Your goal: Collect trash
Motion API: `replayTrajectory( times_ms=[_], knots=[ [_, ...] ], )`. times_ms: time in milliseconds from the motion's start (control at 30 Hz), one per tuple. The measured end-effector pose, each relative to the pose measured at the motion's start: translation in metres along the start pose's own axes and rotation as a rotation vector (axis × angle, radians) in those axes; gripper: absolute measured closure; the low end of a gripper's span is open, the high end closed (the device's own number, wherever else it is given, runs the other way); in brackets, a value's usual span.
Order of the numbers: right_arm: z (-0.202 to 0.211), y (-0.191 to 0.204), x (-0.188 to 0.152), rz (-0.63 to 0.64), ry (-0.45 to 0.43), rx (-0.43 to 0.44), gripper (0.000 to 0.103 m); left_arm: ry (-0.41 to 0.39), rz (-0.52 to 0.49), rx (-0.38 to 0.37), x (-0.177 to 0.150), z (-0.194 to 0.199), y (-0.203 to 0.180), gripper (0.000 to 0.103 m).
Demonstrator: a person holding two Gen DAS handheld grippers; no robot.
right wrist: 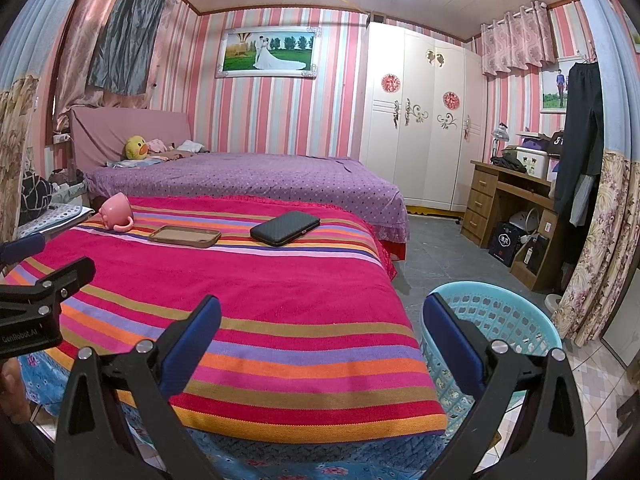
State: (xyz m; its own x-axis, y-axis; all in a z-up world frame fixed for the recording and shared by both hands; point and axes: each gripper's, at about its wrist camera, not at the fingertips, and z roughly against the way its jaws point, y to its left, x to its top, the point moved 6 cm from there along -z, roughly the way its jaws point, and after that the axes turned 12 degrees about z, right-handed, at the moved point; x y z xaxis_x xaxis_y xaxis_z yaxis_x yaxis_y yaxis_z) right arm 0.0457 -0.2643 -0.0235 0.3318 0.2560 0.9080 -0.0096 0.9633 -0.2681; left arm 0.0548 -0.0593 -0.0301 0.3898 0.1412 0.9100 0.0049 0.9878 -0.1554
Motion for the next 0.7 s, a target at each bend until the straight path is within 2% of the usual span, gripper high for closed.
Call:
replayTrajectory(
  times_ms=[700],
  knots=[
    [-0.0004, 0.0002, -0.0003, -0.001, 0.001, 0.000, 0.004, -0.005, -0.001, 0.000, 0.0040, 0.0013, 0.0004, 0.005]
  ],
)
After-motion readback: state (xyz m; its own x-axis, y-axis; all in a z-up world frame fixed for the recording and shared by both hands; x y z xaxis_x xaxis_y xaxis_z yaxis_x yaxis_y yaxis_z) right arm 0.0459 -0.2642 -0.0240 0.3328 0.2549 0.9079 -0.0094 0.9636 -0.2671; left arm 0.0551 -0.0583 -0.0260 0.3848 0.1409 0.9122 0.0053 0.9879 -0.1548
